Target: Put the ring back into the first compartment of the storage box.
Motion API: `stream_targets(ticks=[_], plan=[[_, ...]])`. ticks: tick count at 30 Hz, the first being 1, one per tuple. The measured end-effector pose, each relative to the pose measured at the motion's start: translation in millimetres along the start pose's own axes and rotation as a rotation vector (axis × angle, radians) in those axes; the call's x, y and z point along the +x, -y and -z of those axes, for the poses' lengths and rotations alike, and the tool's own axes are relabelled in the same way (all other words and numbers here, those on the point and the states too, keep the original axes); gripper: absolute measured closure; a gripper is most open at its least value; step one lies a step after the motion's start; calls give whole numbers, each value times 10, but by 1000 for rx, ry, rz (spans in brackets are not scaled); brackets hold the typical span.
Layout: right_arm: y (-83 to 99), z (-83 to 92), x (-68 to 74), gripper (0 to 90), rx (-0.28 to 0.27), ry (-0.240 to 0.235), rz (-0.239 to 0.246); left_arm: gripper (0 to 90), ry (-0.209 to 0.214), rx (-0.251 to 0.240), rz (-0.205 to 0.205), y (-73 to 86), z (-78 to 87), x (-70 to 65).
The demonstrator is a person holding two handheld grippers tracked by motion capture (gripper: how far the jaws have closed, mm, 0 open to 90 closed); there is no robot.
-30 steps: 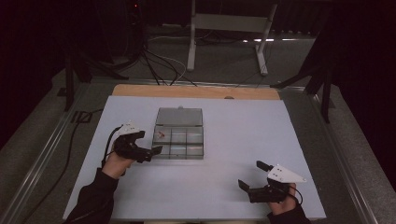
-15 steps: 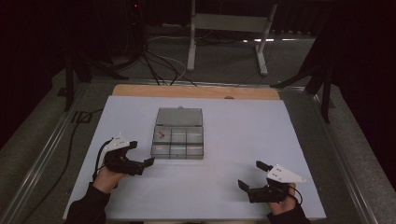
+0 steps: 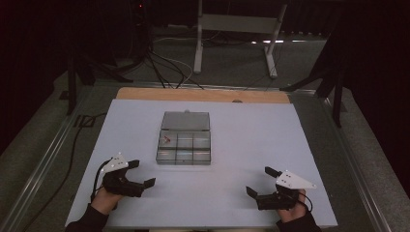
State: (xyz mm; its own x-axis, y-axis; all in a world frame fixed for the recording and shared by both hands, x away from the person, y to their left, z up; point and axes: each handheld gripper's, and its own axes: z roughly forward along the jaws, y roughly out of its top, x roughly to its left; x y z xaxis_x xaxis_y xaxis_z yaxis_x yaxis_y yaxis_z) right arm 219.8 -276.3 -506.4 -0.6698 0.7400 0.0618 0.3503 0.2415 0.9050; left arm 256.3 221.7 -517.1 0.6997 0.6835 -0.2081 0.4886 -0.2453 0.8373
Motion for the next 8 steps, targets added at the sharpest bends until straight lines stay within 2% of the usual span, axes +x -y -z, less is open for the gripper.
stream_targets(ticks=[4, 8], plan=[[3, -10, 6, 0, 3, -6, 4, 5, -11, 17, -33, 38, 3, -13], [5, -18, 7, 0, 7, -8, 6, 5, 1, 29, -21, 56, -25, 1]])
